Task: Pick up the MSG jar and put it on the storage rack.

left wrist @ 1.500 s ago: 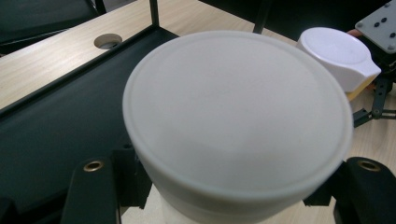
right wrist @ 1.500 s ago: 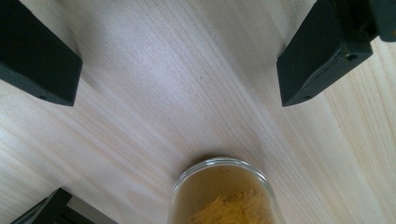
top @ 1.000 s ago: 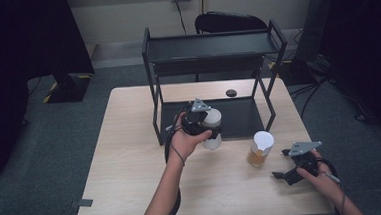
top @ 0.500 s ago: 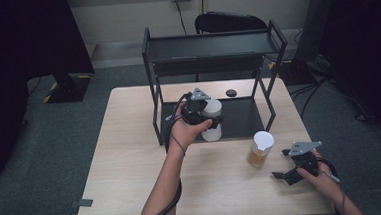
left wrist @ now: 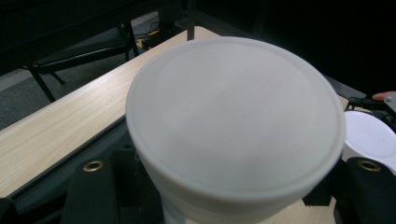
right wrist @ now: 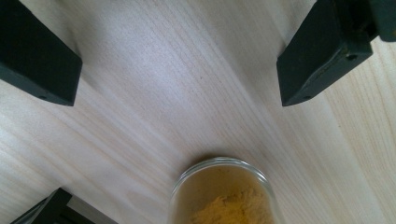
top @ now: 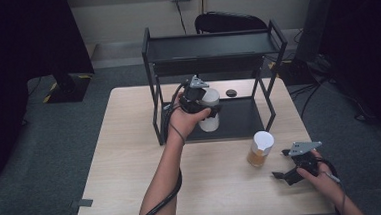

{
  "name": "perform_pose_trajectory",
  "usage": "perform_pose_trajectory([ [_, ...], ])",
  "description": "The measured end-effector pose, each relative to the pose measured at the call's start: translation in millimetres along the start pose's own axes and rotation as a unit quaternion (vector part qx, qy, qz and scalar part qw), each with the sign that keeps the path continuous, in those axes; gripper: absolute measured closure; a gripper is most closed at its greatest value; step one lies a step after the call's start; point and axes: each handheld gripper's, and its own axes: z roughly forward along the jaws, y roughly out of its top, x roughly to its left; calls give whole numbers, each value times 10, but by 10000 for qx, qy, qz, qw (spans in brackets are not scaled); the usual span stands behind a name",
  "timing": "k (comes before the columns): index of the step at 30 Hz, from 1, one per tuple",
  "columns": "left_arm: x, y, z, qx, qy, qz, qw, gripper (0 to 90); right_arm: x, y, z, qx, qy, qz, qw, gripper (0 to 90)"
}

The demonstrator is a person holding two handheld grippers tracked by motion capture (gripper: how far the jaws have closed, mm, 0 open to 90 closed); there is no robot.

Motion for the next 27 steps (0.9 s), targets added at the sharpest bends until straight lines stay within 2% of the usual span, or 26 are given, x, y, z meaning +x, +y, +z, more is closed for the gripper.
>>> perform_pose_trajectory([
  [27,29,491,-367,-167,210,-30,9996,340,0,1,0,1,1,3,10000,0],
])
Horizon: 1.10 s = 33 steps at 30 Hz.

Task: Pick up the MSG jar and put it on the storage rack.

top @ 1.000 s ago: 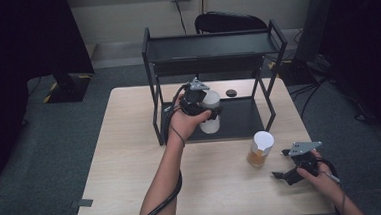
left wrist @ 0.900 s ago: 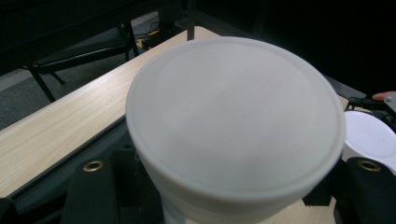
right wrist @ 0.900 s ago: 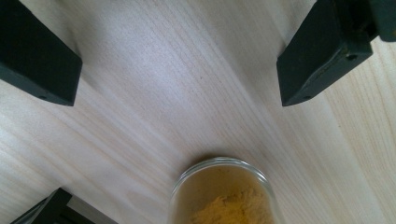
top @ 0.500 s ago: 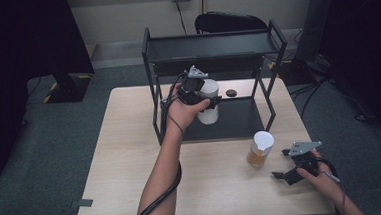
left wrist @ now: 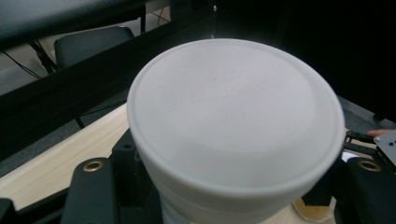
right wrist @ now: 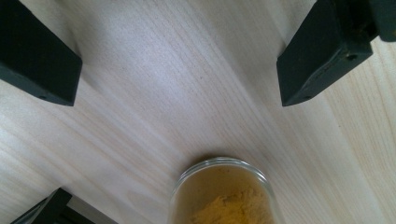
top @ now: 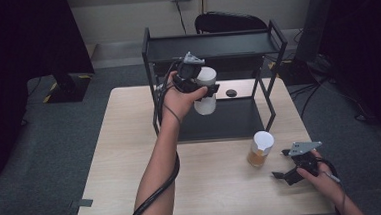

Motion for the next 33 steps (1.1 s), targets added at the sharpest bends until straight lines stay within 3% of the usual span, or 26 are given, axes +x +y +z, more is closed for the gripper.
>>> perform_pose_trajectory([
  [11,9,223,-162,-26,62,-26,10000,339,-1,2,-1,7,1,-4,10000,0],
  [33,-1,668,-322,-8,133,40,9999,337,-1,4,-2,14,4,-2,10000,0],
])
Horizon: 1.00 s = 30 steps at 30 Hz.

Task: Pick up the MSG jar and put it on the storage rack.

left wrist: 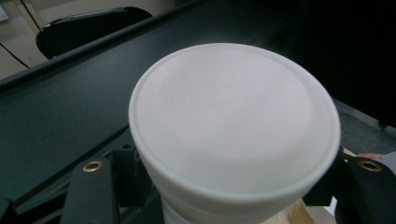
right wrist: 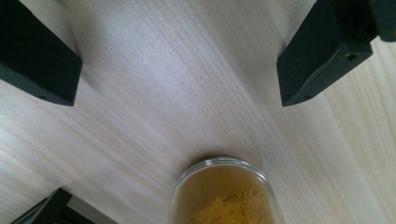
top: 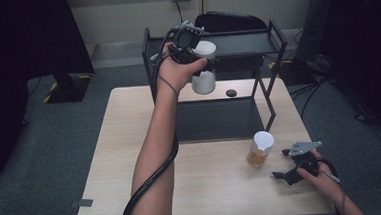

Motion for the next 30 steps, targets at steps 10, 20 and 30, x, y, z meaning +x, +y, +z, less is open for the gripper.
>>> perform_pose_trajectory([
  [10,21,169,-49,-92,0,-40,9999,335,-1,-3,1,-8,-3,-13,10000,0],
  [20,51,302,-106,-212,50,-133,9997,334,-1,-3,1,-9,-3,-10,10000,0],
  [30,118,416,-227,-286,201,-214,9992,333,0,-1,1,-2,-2,0,10000,0],
])
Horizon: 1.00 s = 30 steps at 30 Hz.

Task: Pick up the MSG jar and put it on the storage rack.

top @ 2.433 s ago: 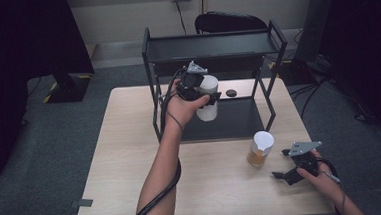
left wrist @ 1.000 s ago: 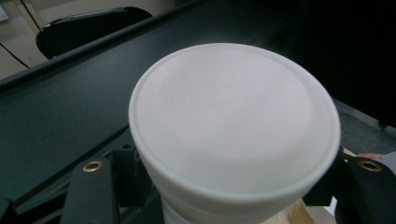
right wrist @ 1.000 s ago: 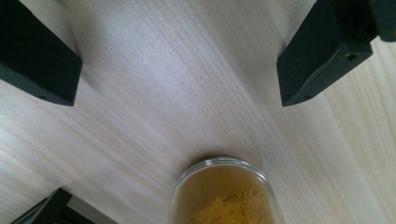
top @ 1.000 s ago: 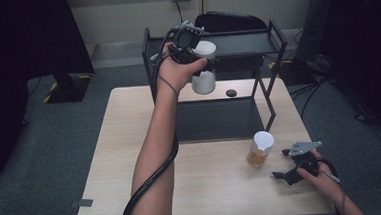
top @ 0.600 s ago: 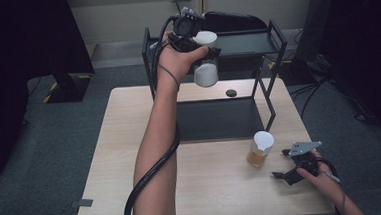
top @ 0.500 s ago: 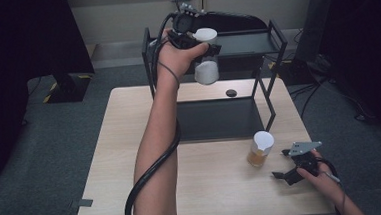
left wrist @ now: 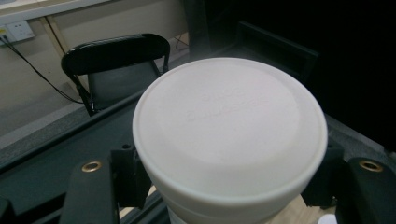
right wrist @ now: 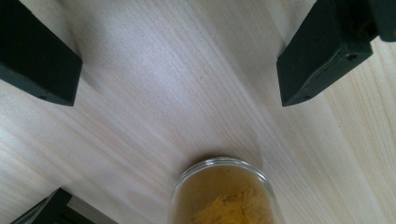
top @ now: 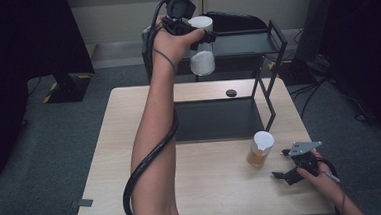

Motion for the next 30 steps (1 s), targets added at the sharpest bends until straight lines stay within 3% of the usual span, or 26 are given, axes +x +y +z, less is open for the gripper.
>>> perform_pose_trajectory([
  [16,79,152,14,-234,345,-2,9991,333,0,-3,1,-9,1,1,10000,0],
  [25,155,230,138,-198,408,-25,9990,334,1,-3,1,-7,1,2,10000,0],
  [30,188,214,227,-249,544,-96,9982,334,0,-3,1,-8,3,2,10000,0],
])
